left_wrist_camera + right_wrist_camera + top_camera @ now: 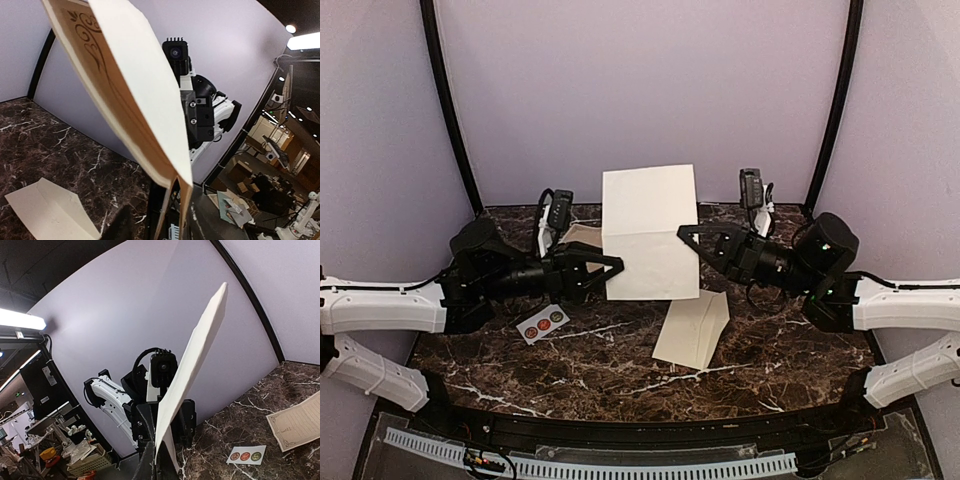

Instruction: Place the letter into the envelope and seal it

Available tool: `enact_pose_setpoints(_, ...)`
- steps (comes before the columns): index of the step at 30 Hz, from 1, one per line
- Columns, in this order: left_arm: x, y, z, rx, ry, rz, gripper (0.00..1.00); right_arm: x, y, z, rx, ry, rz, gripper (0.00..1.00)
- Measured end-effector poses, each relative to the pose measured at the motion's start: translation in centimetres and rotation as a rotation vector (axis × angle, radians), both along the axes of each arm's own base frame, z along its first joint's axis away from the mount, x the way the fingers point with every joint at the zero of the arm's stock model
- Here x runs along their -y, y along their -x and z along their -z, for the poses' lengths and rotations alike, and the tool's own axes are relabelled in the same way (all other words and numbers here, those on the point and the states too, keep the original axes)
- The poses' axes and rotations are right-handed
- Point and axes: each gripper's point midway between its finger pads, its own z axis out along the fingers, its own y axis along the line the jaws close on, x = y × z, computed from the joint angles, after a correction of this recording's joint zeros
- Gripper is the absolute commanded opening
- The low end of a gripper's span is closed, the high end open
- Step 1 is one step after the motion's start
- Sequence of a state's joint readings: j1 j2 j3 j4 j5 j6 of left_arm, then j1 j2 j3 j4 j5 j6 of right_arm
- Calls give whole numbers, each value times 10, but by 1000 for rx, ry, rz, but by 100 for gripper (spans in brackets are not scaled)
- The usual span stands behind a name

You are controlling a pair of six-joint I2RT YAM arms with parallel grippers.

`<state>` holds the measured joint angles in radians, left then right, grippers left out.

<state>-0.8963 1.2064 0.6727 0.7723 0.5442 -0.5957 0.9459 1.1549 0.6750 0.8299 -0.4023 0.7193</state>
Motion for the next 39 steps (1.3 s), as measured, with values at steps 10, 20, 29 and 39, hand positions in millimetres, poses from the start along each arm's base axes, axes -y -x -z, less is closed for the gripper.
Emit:
enact_pose_setpoints(10,-1,5,-9,10,34,23,0,0,-5,3,-11,10,29,4)
enact_pose_setpoints(20,-4,6,3,1,-75,5,0,16,-12,9,-19,89,137,87)
enact_pose_setpoints(29,-3,23,-13,145,-250,113,0,35,-7,-11,86,236,209,90)
enact_pose_setpoints(39,-1,39,35,105,-446,279,0,1,4,12,115,509,31,68)
